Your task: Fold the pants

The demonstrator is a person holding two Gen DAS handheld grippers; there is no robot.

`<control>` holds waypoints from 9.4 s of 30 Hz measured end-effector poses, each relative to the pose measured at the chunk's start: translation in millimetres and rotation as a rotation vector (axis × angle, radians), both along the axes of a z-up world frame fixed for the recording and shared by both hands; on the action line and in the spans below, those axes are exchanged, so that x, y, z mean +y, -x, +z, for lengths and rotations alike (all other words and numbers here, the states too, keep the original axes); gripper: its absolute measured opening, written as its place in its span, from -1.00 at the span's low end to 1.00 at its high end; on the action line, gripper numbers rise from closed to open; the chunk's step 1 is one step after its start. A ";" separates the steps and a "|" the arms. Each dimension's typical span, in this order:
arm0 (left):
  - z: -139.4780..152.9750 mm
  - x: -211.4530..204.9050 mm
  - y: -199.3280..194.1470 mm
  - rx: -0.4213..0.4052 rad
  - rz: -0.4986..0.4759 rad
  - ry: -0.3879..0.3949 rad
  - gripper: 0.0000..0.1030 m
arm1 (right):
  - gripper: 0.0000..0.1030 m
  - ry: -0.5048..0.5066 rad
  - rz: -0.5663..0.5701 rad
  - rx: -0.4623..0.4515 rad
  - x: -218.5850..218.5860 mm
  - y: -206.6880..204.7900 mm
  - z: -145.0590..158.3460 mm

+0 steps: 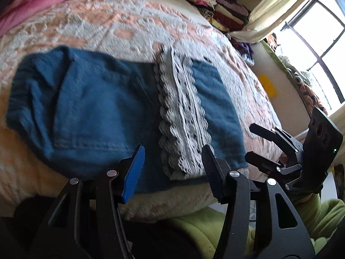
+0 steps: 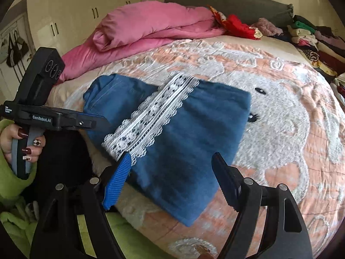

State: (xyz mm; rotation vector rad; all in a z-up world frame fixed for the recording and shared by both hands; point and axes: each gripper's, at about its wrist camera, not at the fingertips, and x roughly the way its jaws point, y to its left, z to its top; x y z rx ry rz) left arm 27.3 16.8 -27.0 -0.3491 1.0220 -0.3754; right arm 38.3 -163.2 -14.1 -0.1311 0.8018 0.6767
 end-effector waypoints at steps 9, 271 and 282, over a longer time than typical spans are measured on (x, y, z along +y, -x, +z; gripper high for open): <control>-28.9 -21.5 -12.7 0.102 -0.013 0.015 -0.16 | 0.47 0.011 0.002 0.036 -0.3 2.3 -13.5; 9.0 -19.7 -63.1 -0.167 0.012 -0.115 0.25 | -0.47 0.130 0.427 -0.038 64.9 38.3 3.8; 28.6 -8.0 -46.6 -0.200 0.071 -0.135 0.67 | -0.08 0.087 0.360 -0.085 40.5 48.4 31.7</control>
